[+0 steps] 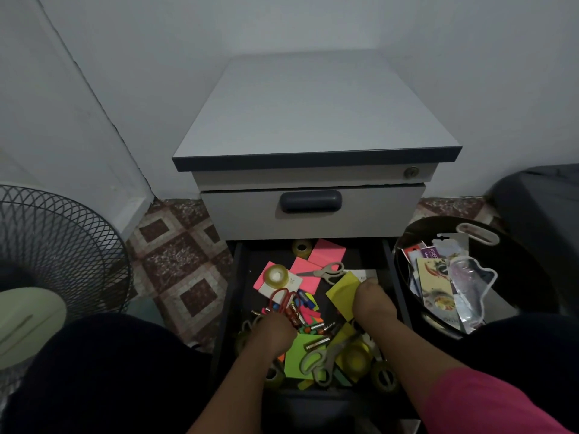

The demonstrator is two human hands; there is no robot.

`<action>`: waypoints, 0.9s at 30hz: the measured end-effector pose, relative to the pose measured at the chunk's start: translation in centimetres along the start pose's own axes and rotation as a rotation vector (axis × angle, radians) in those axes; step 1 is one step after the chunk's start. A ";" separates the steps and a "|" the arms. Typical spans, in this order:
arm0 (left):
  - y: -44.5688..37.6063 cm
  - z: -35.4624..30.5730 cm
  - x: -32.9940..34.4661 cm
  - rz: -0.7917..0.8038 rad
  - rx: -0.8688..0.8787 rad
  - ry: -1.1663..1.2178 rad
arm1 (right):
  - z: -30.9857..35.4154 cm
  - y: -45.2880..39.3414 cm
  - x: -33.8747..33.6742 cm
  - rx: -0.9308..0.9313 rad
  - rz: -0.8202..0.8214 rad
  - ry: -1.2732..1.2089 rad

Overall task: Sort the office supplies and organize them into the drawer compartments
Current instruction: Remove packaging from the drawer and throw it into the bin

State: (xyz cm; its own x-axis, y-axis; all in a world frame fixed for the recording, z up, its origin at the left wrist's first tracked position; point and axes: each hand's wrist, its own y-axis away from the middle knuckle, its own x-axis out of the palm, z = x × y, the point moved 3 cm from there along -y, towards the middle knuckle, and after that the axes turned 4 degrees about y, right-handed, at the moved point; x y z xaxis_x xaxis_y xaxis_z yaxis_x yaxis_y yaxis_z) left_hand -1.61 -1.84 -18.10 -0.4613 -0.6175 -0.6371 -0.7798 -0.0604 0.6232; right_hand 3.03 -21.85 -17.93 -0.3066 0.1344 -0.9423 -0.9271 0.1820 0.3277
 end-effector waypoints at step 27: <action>0.5 0.8 -1.4 -0.230 0.062 -0.096 | -0.8 -0.6 0.4 0.135 0.132 -0.249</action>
State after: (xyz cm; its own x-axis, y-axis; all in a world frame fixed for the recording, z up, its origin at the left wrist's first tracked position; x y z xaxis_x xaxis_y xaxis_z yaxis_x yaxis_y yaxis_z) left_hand -1.64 -0.36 -17.26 -0.3042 -0.5154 -0.8011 -0.8921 -0.1407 0.4293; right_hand 3.29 -22.67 -18.52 -0.3449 0.3971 -0.8505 -0.8406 0.2724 0.4681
